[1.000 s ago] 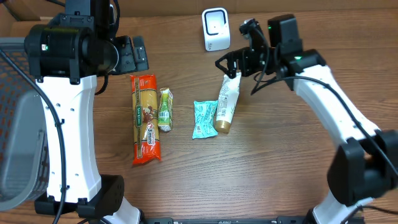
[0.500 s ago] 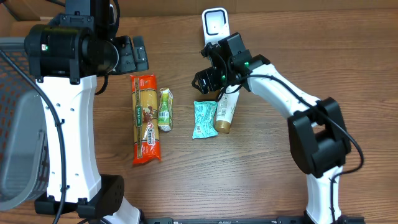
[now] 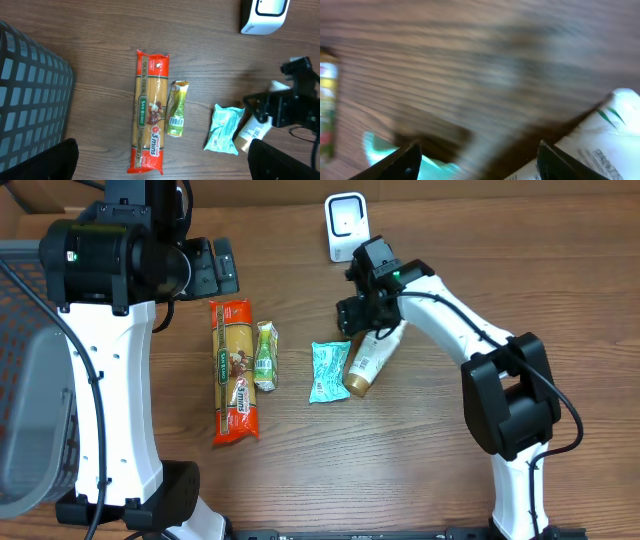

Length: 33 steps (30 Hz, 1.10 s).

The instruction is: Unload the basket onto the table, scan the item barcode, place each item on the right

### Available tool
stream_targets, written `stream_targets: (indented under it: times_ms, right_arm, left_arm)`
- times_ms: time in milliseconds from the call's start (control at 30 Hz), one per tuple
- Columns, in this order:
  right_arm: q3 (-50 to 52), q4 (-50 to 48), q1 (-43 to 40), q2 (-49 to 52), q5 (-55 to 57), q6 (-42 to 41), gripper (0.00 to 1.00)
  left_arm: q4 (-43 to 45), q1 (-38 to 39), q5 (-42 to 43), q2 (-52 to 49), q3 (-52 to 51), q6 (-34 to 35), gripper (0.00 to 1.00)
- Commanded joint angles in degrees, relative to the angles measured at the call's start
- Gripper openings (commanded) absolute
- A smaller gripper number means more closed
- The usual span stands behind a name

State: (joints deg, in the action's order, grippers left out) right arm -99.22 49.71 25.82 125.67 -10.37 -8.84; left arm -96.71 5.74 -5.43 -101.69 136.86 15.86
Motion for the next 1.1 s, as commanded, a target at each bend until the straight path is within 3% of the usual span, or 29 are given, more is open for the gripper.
stream_targets:
  times_ms: [0, 300, 467, 533, 700, 1067]
  right_arm:
    - [-1.4, 6.1, -3.0, 0.5, 7.2, -1.9, 0.76]
    - [-1.4, 26.3, -11.0, 0.5, 5.0, -0.5, 0.8]
    - [-1.4, 32.1, -12.4, 0.0, -6.5, 12.2, 0.77]
    - [-1.4, 33.0, -11.8, -0.8, -10.5, 18.0, 0.77]
    - [-1.4, 31.6, -8.3, -4.7, -10.6, 22.4, 0.82]
    - [-0.2, 33.6, 3.3, -8.3, -9.9, 22.4, 0.81]
  left_arm:
    - [-0.1, 0.0, -0.5, -0.2, 0.1, -1.1, 1.0]
    - [-0.1, 0.0, -0.5, -0.2, 0.1, -1.1, 1.0]
    - [-0.1, 0.0, -0.5, -0.2, 0.1, -1.1, 1.0]
    - [-0.1, 0.0, -0.5, -0.2, 0.1, -1.1, 1.0]
    - [-0.1, 0.0, -0.5, -0.2, 0.1, -1.1, 1.0]
    - [-0.1, 0.0, -0.5, -0.2, 0.1, -1.1, 1.0]
